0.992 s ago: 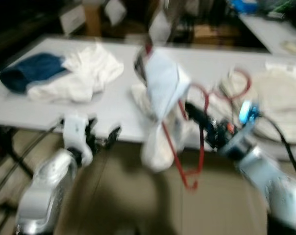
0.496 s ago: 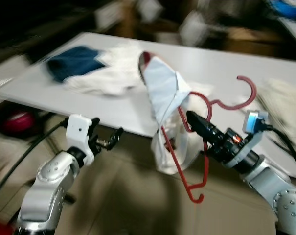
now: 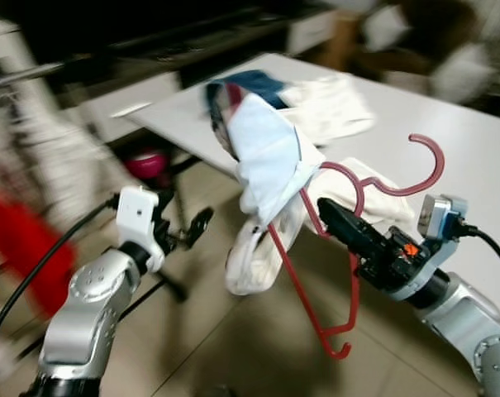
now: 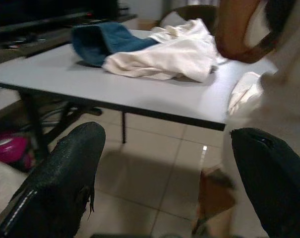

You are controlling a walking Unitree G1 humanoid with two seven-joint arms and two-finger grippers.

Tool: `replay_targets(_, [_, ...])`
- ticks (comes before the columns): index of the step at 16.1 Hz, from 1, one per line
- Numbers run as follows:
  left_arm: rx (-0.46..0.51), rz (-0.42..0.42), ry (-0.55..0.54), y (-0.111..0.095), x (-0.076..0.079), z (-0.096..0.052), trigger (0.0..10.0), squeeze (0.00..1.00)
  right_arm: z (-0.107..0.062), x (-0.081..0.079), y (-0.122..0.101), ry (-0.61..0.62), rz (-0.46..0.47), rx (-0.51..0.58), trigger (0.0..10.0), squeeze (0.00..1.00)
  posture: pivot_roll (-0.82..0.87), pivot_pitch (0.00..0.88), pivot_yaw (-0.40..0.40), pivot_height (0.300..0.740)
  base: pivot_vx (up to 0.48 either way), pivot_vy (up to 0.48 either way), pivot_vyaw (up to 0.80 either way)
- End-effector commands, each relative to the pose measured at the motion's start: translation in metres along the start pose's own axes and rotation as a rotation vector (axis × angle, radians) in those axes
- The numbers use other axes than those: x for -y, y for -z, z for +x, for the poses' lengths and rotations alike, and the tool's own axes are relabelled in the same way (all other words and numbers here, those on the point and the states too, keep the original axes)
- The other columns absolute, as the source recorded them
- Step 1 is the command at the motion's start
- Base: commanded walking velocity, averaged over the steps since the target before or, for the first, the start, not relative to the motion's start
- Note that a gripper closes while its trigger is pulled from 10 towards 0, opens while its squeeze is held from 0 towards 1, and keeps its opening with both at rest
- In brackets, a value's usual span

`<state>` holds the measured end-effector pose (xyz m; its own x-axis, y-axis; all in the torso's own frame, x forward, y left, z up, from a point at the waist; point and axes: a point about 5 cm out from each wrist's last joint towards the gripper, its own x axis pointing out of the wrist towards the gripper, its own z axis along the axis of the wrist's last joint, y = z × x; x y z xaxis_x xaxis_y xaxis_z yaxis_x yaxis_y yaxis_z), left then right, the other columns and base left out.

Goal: Hang hanger

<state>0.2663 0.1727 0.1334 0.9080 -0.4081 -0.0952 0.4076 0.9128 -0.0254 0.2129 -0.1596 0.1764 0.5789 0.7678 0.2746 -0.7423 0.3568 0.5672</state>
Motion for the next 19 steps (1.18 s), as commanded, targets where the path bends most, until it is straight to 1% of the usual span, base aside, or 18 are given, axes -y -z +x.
replay_targets(1, [0.005, -0.001, -0.033, 0.000, -0.006, -0.003, 10.0, 0.50, 0.003, -0.006, -0.002, -0.045, -0.011, -0.001, 10.0, 0.00, -0.04, 0.000, 0.039, 0.740, 0.000, 0.000, 0.73])
replay_targets(2, [-0.009, 0.005, -0.028, 0.004, -0.004, -0.005, 10.0, 0.50, 0.001, -0.005, -0.002, -0.038, -0.015, 0.008, 10.0, 0.00, -0.03, 0.000, 0.041, 0.740, 0.000, 0.000, 0.73])
replay_targets(3, [-0.008, 0.009, -0.002, 0.003, 0.001, -0.004, 10.0, 0.50, 0.001, -0.003, -0.004, -0.016, -0.022, 0.040, 10.0, 0.00, -0.03, 0.000, 0.042, 0.740, 0.000, 0.000, 0.73])
replay_targets(5, [0.008, 0.015, 0.001, -0.002, 0.000, -0.001, 10.0, 0.50, 0.006, 0.001, -0.005, 0.023, -0.039, 0.056, 10.0, 0.00, -0.03, 0.000, 0.028, 0.740, 0.000, 0.000, 0.72])
replay_targets(6, [0.014, 0.012, -0.018, -0.003, -0.004, -0.001, 10.0, 0.50, 0.015, 0.006, -0.005, 0.061, -0.067, 0.046, 10.0, 0.00, -0.03, 0.000, 0.028, 0.740, 0.000, 0.000, 0.70])
replay_targets(7, [-0.001, 0.009, -0.030, 0.002, -0.006, -0.003, 10.0, 0.50, 0.020, 0.011, -0.006, 0.088, -0.113, 0.026, 10.0, 0.00, -0.03, 0.000, 0.043, 0.740, 0.000, 0.000, 0.71])
replay_targets(8, [-0.012, 0.021, -0.022, 0.004, -0.005, -0.003, 10.0, 0.50, 0.020, 0.014, -0.006, 0.116, -0.135, 0.011, 10.0, 0.00, -0.03, 0.000, 0.043, 0.740, 0.000, 0.000, 0.71])
replay_targets(9, [-0.010, 0.036, 0.001, 0.001, -0.003, 0.000, 10.0, 0.49, 0.022, 0.025, -0.006, 0.185, -0.180, -0.012, 10.0, 0.00, -0.02, 0.000, 0.050, 0.740, 0.000, 0.000, 0.72])
replay_targets(10, [-0.003, 0.036, -0.002, -0.001, -0.005, 0.003, 10.0, 0.49, 0.023, 0.028, -0.005, 0.215, -0.196, -0.018, 10.0, 0.00, -0.03, 0.000, 0.050, 0.740, 0.000, 0.000, 0.72])
replay_targets(11, [0.004, 0.054, -0.019, -0.005, -0.010, 0.006, 10.0, 0.49, 0.027, 0.034, -0.005, 0.260, -0.224, -0.033, 10.0, 0.00, -0.03, 0.000, 0.040, 0.740, 0.000, 0.000, 0.73])
replay_targets(12, [0.011, 0.055, -0.040, -0.008, -0.016, 0.004, 10.0, 0.49, 0.033, 0.037, -0.005, 0.268, -0.263, -0.063, 10.0, 0.00, -0.02, 0.000, 0.045, 0.740, 0.000, 0.000, 0.73])
replay_targets(14, [-0.018, 0.061, -0.042, -0.001, -0.015, 0.001, 10.0, 0.49, 0.031, 0.046, -0.001, 0.316, -0.328, -0.130, 10.0, 0.00, 0.00, 0.000, 0.038, 0.740, 0.000, 0.000, 0.73])
replay_targets(15, [-0.034, 0.104, -0.028, -0.001, -0.014, 0.000, 10.0, 0.49, 0.030, 0.050, -0.002, 0.334, -0.330, -0.123, 10.0, 0.00, 0.00, 0.000, 0.033, 0.740, 0.000, 0.000, 0.73])
replay_targets(16, [-0.022, 0.107, -0.030, -0.003, -0.016, 0.000, 10.0, 0.49, 0.032, 0.051, -0.003, 0.327, -0.329, -0.111, 10.0, 0.00, 0.01, 0.000, 0.025, 0.740, 0.000, 0.000, 0.73])
replay_targets(17, [-0.019, 0.109, -0.057, -0.005, -0.021, -0.001, 10.0, 0.49, 0.033, 0.052, -0.003, 0.316, -0.338, -0.118, 10.0, 0.00, 0.01, 0.000, 0.024, 0.740, 0.000, 0.000, 0.73])
replay_targets(18, [-0.014, 0.117, -0.086, -0.010, -0.033, -0.004, 10.0, 0.50, 0.039, 0.050, -0.003, 0.280, -0.363, -0.138, 10.0, 0.00, 0.00, 0.000, 0.036, 0.740, 0.000, 0.000, 0.73])
replay_targets(19, [-0.009, 0.113, -0.085, -0.012, -0.035, -0.005, 10.0, 0.51, 0.040, 0.049, -0.004, 0.263, -0.375, -0.144, 10.0, 0.00, 0.01, 0.000, 0.040, 0.740, 0.000, 0.000, 0.73])
